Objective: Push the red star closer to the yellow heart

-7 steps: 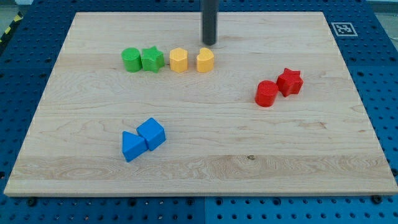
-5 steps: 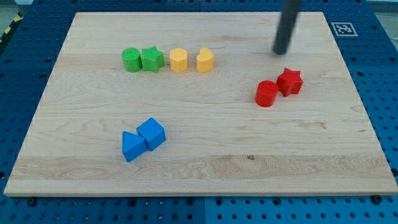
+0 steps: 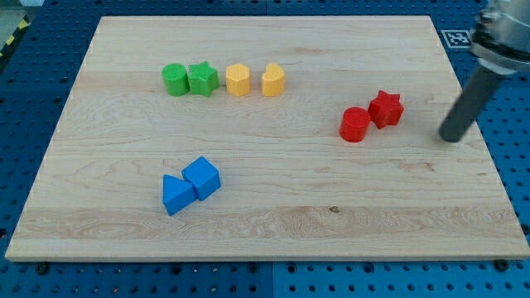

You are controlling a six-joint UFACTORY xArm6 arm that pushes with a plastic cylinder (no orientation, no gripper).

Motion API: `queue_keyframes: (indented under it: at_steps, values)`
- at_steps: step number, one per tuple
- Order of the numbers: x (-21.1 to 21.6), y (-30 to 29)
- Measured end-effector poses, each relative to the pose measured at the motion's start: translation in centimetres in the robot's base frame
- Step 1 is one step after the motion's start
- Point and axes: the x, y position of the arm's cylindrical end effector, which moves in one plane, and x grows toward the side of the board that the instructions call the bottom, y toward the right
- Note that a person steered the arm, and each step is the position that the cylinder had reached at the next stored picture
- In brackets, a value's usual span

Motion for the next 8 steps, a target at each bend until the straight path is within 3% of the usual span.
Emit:
queue_keyframes:
  at_steps: [4, 8]
  values:
    - [-1.5, -5.5]
    - [-7.7, -10.2]
